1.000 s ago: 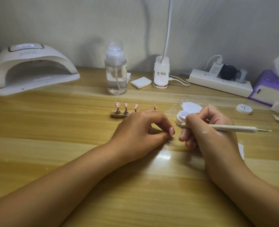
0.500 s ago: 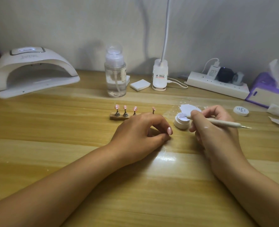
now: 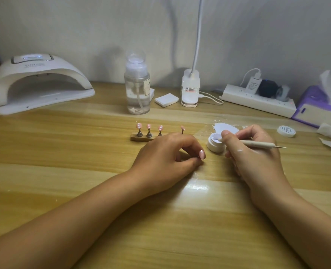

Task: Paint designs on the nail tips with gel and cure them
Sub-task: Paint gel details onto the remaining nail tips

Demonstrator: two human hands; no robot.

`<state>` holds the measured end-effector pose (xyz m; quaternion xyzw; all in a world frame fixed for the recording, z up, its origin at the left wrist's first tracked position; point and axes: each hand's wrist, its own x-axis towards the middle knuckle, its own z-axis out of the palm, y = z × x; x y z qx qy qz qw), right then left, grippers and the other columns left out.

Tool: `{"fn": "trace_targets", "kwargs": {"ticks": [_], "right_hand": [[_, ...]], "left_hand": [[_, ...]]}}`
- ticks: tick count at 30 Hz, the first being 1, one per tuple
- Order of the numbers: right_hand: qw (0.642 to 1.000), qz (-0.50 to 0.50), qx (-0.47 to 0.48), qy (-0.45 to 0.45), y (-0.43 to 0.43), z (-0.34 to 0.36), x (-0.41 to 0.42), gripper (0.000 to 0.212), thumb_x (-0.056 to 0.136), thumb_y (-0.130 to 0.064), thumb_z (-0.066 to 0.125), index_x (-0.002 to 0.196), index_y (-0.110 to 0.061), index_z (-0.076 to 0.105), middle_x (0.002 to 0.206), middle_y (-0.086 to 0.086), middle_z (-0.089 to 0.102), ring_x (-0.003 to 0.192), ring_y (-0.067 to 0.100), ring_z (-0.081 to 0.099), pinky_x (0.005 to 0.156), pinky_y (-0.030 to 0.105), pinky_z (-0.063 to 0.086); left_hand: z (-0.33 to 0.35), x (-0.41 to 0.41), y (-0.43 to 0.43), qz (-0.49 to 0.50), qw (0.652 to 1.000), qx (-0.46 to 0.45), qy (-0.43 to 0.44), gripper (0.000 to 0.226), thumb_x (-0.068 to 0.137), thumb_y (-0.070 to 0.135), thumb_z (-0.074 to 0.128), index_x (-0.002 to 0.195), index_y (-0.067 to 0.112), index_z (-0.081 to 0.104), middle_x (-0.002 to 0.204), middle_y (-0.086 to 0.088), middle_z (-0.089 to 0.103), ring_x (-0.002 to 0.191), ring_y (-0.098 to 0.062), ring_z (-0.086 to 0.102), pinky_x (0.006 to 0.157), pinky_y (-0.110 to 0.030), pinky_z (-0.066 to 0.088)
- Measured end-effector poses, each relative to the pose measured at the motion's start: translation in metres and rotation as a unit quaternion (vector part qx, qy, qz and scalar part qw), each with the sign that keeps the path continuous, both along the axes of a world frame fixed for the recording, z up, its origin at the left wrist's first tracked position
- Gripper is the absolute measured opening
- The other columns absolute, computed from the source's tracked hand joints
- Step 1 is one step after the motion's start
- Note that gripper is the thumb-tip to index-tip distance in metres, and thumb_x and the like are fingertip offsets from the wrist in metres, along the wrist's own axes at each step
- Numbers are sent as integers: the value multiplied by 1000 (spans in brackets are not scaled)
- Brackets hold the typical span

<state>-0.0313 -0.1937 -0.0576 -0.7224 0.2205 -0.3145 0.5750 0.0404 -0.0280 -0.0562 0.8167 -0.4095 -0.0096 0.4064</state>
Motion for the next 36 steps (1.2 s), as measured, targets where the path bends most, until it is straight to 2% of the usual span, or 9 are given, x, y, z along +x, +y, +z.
{"fn": "trace_targets", "kwargs": {"ticks": [10,16,18,24,26,29,31,33,36], "right_hand": [[1000,16,-13,17,-2,0,0,28,88,-32,74,73,-23,53,56,-1,64,40,0,48,54,27,31],[999,27,-16,30,-3,1,-1,25,88,-36,73,70,-34,56,59,-1,67,54,11,50,58,28,32],[999,27,-18,32,-2,2,-2,25,88,-37,73,71,-31,56,60,-1,67,55,12,51,58,29,32],[999,17,6,-52,6,9,-8,24,98,-30,62,81,-20,49,54,-2,62,43,4,51,43,19,36],[995,40,-20,-87,13,13,-13,18,101,-27,58,87,-20,49,65,1,70,50,11,63,43,16,42],[989,86,-63,-106,24,20,-19,8,100,-23,59,97,-26,52,82,1,74,63,17,71,46,22,49],[988,105,-37,-109,28,23,-21,8,98,-18,63,95,-20,57,78,3,73,60,14,69,45,23,50],[988,116,10,-97,30,23,-21,15,95,-20,66,86,-13,57,63,5,67,48,11,59,41,20,44],[988,106,92,-64,29,17,-18,19,95,-20,66,84,-13,51,50,1,58,39,7,44,38,15,35]], "left_hand": [[0,-1,0,-1,1000,-1,7,9,83,27,72,85,36,70,84,20,64,55,11,51,62,-22,35],[1,-1,0,2,1000,-4,10,9,83,27,73,84,36,70,80,22,60,54,12,51,60,-22,33],[1,-1,0,2,1000,-5,12,9,83,26,73,84,35,70,77,24,58,54,12,51,59,-21,32],[1,0,1,-6,1000,-5,12,13,84,23,73,82,35,69,80,23,62,56,14,51,57,-14,31],[1,0,1,-9,1000,-8,10,14,84,23,73,81,36,68,83,21,65,56,12,51,58,-15,32],[1,0,0,-9,1000,-12,3,14,84,22,73,81,36,68,86,18,68,56,11,51,59,-17,34],[1,0,1,-5,1000,-12,-1,13,84,23,73,82,35,68,82,20,65,57,10,52,59,-15,33],[1,0,1,-3,1000,-11,-3,13,84,23,74,82,35,69,79,21,63,57,10,52,59,-15,33],[2,0,0,-7,1000,-14,-2,12,84,22,74,83,33,70,80,21,63,57,10,52,58,-11,32]]}}
